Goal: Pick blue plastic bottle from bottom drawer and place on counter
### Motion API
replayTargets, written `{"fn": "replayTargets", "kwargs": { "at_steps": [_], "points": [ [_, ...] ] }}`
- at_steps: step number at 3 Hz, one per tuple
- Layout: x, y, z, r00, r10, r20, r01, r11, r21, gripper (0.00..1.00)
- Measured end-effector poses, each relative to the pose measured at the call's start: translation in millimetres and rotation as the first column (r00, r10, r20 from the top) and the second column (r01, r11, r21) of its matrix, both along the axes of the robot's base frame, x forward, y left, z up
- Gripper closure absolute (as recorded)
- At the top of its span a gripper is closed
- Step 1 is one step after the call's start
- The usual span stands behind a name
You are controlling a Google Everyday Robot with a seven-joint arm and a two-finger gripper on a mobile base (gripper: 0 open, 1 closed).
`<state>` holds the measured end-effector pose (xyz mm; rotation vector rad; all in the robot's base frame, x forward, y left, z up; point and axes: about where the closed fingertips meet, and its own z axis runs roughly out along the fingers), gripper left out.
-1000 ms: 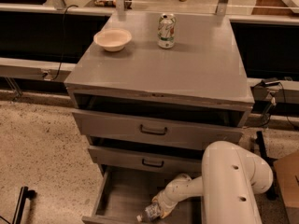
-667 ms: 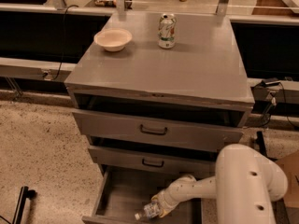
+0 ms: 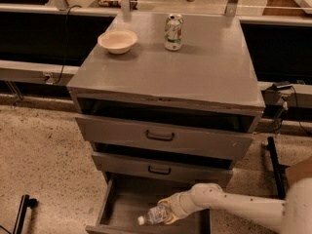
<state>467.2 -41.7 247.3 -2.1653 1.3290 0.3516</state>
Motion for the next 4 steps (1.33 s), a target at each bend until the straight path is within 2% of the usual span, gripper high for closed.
{"fn": "replayTargets", "kwargs": {
  "at_steps": [1, 2, 3, 4],
  "points": [
    [-7.1, -5.5, 43.8, 0.9997, -0.015, 0.02, 0.012, 0.991, 0.132, 1.0],
    [-15.2, -13.1, 80.4, 0.9984, -0.029, 0.048, 0.017, 0.97, 0.243, 1.0],
    [-21.6, -22.8, 116.0, 0.9958, -0.055, 0.074, 0.029, 0.951, 0.308, 1.0],
    [-26.4, -33.4, 162.3, 0.9835, -0.083, 0.161, 0.025, 0.943, 0.332, 1.0]
  ]
}}
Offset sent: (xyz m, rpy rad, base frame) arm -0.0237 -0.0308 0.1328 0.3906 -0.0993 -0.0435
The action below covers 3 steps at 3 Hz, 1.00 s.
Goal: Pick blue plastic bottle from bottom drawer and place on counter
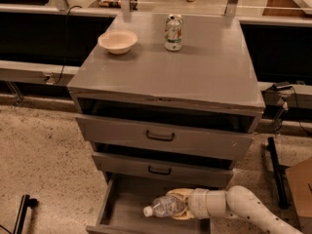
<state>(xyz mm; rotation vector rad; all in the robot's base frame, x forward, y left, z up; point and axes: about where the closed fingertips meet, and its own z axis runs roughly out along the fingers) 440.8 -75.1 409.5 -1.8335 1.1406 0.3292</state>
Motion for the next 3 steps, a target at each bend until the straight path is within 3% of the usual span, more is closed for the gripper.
{"fn": "replayTargets", "kwargs": {
  "at_steps": [1, 2, 3],
  "points": [
    [0.5, -6.6, 60.1, 0.9889, -0.001, 0.149, 0.004, 1.0, -0.021, 1.0],
    [4.8, -16.9, 110.5, 0.9654, -0.009, 0.26, 0.02, 0.999, -0.042, 1.0],
    [11.4, -30.3, 164.0, 0.9325, -0.002, 0.361, 0.026, 0.998, -0.061, 1.0]
  ]
}}
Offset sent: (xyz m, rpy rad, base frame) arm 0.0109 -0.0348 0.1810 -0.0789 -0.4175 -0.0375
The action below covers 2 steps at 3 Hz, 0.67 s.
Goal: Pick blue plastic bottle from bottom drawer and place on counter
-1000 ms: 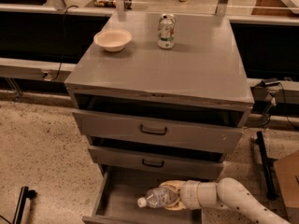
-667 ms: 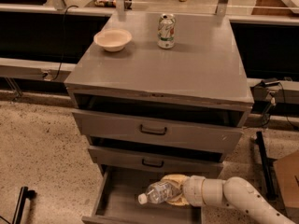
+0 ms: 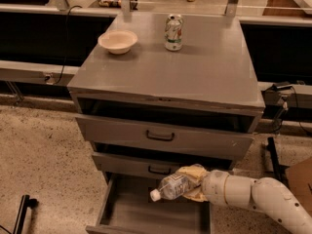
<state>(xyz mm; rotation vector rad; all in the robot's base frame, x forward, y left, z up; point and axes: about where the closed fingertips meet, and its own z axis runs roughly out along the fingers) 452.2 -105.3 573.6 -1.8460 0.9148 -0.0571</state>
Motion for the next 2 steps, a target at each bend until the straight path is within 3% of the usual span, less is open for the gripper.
{"fn": "replayTargets", "kwargs": {
  "at_steps": [1, 2],
  "points": [
    [-0.4, 1.8, 0.7, 1.0, 0.01, 0.002, -0.01, 1.0, -0.004, 1.0],
    [-5.0, 0.3, 30.7, 0.9956, 0.043, 0.084, -0.045, 0.999, 0.02, 1.0]
  ]
}}
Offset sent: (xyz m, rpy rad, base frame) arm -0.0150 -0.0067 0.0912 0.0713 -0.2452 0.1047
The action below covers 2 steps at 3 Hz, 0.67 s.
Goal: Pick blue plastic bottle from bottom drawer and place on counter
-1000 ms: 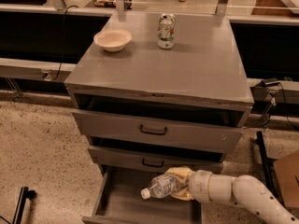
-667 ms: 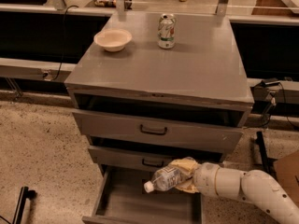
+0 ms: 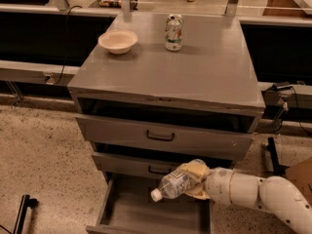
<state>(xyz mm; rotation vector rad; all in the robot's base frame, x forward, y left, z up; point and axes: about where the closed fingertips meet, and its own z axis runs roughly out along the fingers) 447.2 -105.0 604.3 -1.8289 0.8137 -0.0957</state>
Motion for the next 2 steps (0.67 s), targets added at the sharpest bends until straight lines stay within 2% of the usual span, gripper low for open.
{"fn": "replayTargets", "kwargs": {
  "at_steps": [1, 2],
  "points": [
    [-12.5, -8.3, 70.1, 0.9858, 0.033, 0.165, -0.031, 0.999, -0.014, 1.0],
    [-19.6, -20.5, 152.0, 0.9485, 0.039, 0.314, -0.014, 0.997, -0.079, 1.0]
  ]
}}
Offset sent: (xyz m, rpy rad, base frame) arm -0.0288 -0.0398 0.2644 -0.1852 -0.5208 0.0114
